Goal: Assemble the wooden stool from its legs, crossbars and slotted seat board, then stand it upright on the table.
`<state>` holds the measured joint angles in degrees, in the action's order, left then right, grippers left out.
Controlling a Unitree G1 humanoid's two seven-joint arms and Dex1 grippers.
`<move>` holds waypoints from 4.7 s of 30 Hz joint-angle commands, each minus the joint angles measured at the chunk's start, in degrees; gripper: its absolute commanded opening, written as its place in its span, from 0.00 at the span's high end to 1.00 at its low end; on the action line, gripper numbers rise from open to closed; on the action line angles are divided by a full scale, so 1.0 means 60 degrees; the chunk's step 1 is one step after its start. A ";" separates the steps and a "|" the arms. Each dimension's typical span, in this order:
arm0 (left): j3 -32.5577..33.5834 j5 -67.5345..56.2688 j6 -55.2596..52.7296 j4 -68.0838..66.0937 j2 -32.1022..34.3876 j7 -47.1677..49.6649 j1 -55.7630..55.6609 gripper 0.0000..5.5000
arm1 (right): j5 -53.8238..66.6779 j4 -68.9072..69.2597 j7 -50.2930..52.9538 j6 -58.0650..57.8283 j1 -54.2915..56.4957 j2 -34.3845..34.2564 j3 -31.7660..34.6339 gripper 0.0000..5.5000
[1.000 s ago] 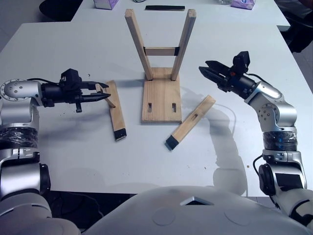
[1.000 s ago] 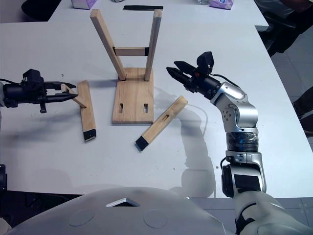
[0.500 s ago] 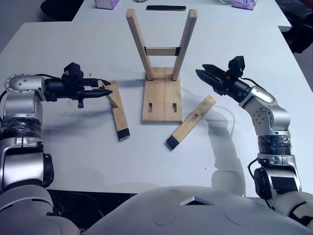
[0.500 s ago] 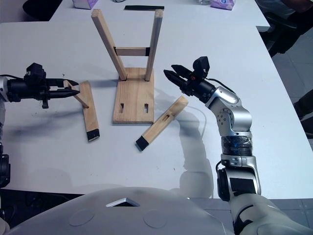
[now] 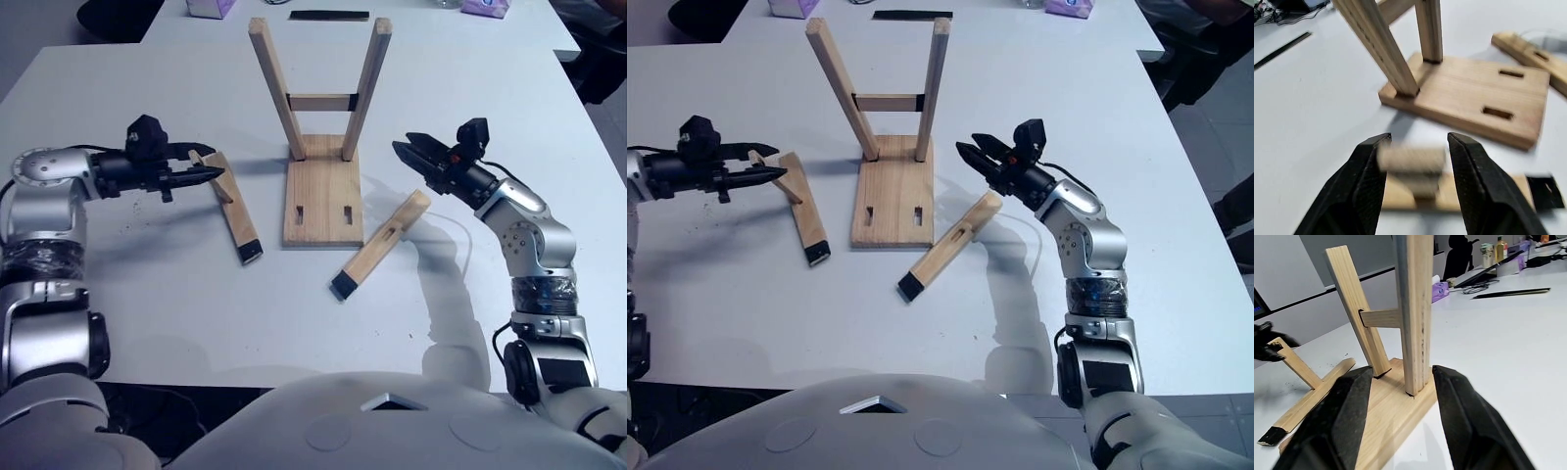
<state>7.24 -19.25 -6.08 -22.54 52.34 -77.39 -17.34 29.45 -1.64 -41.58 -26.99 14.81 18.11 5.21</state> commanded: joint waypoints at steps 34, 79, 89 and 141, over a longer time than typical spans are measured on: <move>0.0928 0.1021 -0.5249 0.7062 -0.6832 1.3685 0.0666 0.61 | 0.0041 0.0529 0.0957 -0.0066 -0.0671 -0.0672 -0.0448 0.59; 0.0430 0.1601 -1.3297 1.0517 -0.8439 1.4108 0.2648 0.36 | -0.0525 0.0546 0.0949 0.0422 -0.1359 -0.0619 -0.0865 0.59; 0.0542 0.1611 -1.4080 1.0338 -0.8475 1.3433 0.3004 0.44 | -0.0626 0.0486 0.0982 0.0512 -0.1455 -0.0872 -0.1052 0.59; 0.0393 -0.3922 -0.4211 0.7043 -0.4114 0.2368 0.0783 0.63 | 0.3950 -0.0472 -0.3613 -0.4740 0.6913 0.1854 -0.0085 0.49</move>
<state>9.69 -42.14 -32.36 19.63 26.95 -63.57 -12.58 53.72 -5.35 -62.07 -56.08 56.35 28.54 4.89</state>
